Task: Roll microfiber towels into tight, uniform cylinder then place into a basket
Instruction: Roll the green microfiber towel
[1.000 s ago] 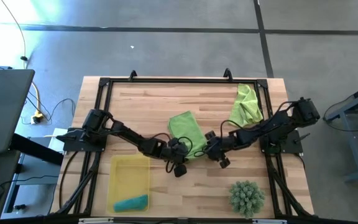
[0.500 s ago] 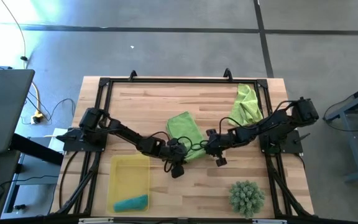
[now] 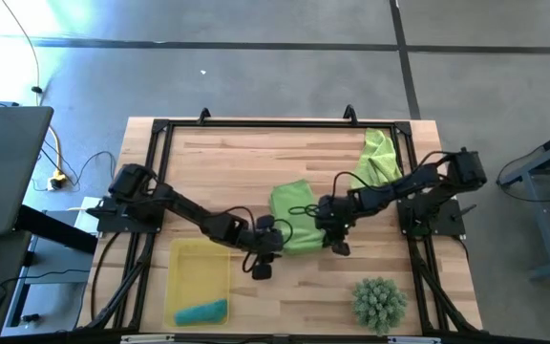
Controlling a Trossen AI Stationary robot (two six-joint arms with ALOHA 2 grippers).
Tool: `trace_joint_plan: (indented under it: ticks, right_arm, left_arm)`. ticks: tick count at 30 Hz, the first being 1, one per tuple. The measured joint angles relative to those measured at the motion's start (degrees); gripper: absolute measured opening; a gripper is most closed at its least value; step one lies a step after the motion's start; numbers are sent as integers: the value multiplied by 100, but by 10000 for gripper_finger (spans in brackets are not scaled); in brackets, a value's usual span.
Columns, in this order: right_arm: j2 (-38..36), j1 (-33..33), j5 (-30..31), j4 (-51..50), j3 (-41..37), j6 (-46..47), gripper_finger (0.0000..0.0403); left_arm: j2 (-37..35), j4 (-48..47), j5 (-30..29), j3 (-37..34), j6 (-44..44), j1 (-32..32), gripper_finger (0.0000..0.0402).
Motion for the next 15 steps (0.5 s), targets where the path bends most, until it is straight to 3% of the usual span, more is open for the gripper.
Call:
trace_joint_plan:
  ticks: [3,10,15]
  right_arm:
    - [6,-171,-555,18,54,622,4]
    - [124,-333,-601,59,80,1234,4]
    - [329,-342,-670,131,102,1314,4]
  left_arm:
    - [-12,219,-459,4,121,-142,99]
    - [291,1437,-1297,12,833,-321,100]
    - [562,1657,-1613,11,820,-163,100]
